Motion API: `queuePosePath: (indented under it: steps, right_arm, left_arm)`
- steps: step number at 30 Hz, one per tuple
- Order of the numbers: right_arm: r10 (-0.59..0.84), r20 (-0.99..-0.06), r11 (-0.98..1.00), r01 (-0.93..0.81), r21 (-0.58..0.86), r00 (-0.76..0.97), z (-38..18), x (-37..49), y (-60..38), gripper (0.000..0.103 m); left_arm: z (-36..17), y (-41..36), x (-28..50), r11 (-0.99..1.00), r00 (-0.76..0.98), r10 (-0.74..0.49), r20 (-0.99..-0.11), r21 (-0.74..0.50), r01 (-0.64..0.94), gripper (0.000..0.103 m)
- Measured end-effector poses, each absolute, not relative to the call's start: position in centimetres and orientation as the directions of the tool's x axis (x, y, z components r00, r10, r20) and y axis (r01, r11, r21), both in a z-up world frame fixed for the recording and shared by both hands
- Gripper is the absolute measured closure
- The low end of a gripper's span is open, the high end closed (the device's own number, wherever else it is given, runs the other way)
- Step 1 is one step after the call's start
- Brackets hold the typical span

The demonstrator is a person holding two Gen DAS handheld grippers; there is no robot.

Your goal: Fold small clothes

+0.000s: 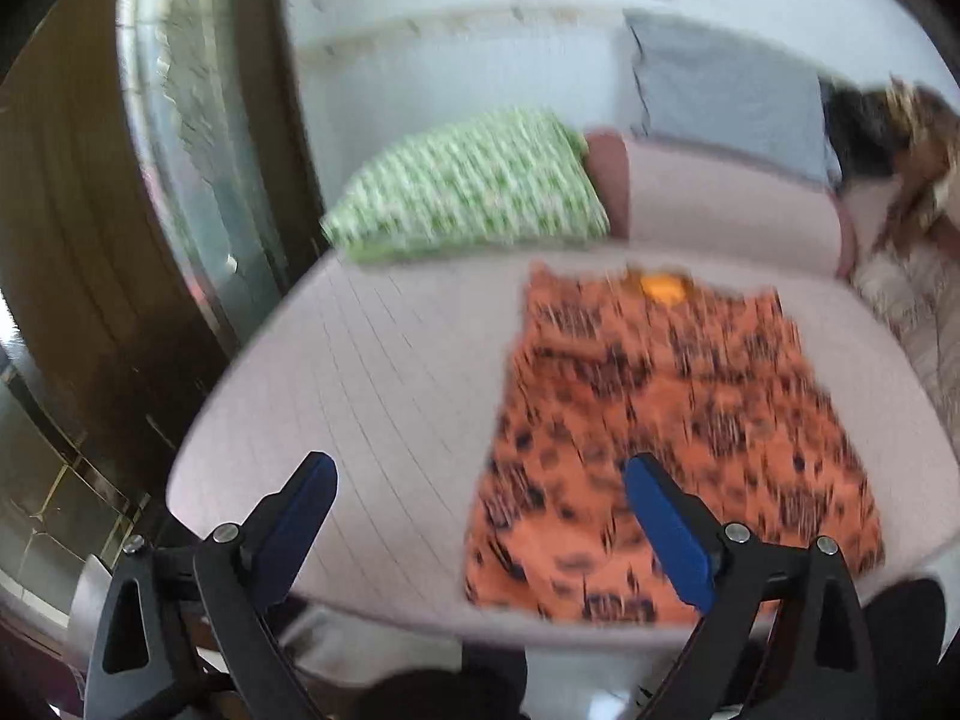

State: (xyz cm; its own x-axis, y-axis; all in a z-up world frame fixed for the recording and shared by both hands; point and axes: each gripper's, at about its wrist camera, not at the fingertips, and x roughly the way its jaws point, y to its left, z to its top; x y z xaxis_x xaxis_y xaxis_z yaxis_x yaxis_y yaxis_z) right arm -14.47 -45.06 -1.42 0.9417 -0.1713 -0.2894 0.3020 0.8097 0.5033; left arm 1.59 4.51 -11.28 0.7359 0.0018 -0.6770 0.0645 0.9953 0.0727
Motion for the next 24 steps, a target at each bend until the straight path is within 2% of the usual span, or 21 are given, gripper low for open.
queuePosePath:
  steps: [1,4,8,10,13,16,18,21,24]
  right_arm:
    - [-0.085,-0.38,0.835,0.274,0.478,0.921,-3.3,-11.8,-43.3,0.023]
    - [0.072,-0.523,0.855,0.217,0.471,0.849,-8.4,-7.3,-39.5,0.023]
    - [0.256,-0.596,0.811,0.167,0.561,0.761,-13.2,-5.2,-36.5,0.023]
    - [0.274,-0.634,0.836,0.147,0.529,0.723,-14.3,-4.8,-35.6,0.024]
    - [0.206,-0.643,0.876,0.154,0.457,0.738,-13.2,-6.1,-37.5,0.024]
    - [-0.01,-0.579,0.851,0.312,0.424,0.815,-9.4,-8.8,-44.5,0.024]
    - [-0.155,-0.511,0.763,0.432,0.482,0.845,-7.4,-12.0,-49.8,0.024]
    - [-0.185,-0.472,0.692,0.455,0.56,0.862,-6.9,-14.9,-53.3,0.024]
    - [-0.14,-0.507,0.711,0.443,0.546,0.85,-8.4,-14.7,-52.6,0.024]
  left_arm:
    - [-12.2,4.3,1.7,0.995,0.719,0.001,-0.695,0.072,0.068,0.006]
    - [-14.7,4.5,1.8,0.996,0.677,0.003,-0.736,0.06,0.06,0.006]
    - [-16.2,4.4,1.0,0.996,0.675,0.008,-0.738,0.063,0.058,0.006]
    - [-16.6,4.5,1.1,0.996,0.665,0.014,-0.747,0.073,0.061,0.006]
    - [-16.4,5.3,1.7,0.994,0.672,0.056,-0.739,0.107,0.035,0.006]
    - [-16.5,7.7,3.0,0.994,0.658,0.102,-0.746,0.095,-0.047,0.006]
    - [-17.0,9.2,3.9,0.996,0.635,0.087,-0.767,0.049,-0.077,0.006]
    - [-18.2,9.6,4.3,0.996,0.62,0.085,-0.78,0.044,-0.081,0.006]
    - [-20.0,8.5,4.7,0.994,0.599,0.105,-0.794,0.078,-0.071,0.007]
